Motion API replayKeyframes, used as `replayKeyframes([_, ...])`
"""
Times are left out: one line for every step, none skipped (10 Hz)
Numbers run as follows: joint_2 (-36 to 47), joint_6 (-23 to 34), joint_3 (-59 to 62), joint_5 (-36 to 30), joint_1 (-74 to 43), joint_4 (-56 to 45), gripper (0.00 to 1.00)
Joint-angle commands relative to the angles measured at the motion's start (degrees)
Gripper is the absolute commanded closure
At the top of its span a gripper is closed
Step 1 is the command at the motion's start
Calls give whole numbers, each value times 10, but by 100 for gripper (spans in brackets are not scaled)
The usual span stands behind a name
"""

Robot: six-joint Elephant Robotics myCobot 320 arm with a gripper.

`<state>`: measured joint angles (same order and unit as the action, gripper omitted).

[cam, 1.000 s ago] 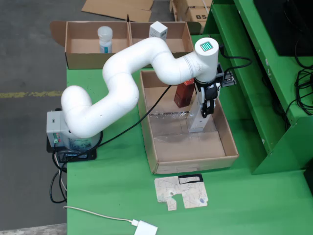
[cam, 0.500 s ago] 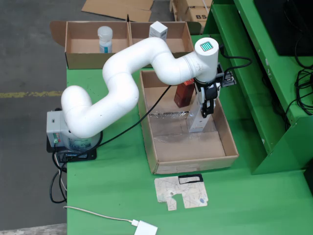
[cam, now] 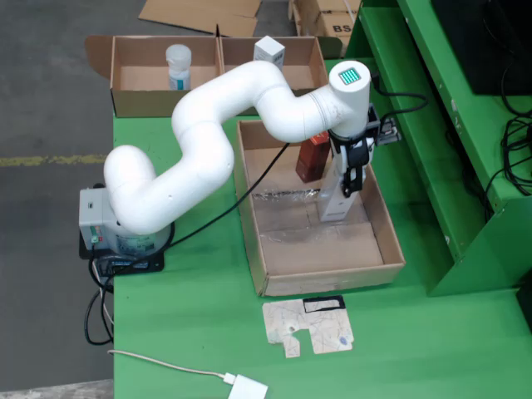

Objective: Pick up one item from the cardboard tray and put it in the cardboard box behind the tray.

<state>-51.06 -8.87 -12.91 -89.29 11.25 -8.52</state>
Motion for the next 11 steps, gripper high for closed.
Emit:
replayKeyframes([2, -4, 129, 11, 8, -34, 100])
replayKeyframes([7, -4, 129, 19, 12, -13, 100])
replayKeyframes([21, -6, 129, 27, 14, -2, 100])
replayKeyframes([21, -6, 129, 27, 14, -2, 100])
replayKeyframes([30, -11, 129, 37, 18, 23, 100])
replayKeyframes([37, -10, 129, 54, 24, 61, 100])
replayKeyframes([39, -7, 129, 72, 31, 106, 100])
replayKeyframes([37, -2, 129, 95, 37, 159, 100])
replayKeyframes([39, -1, 129, 121, 48, 192, 100])
replayKeyframes([29, 12, 129, 173, 64, 256, 100])
replayKeyframes([13, 35, 129, 243, 80, 323, 100])
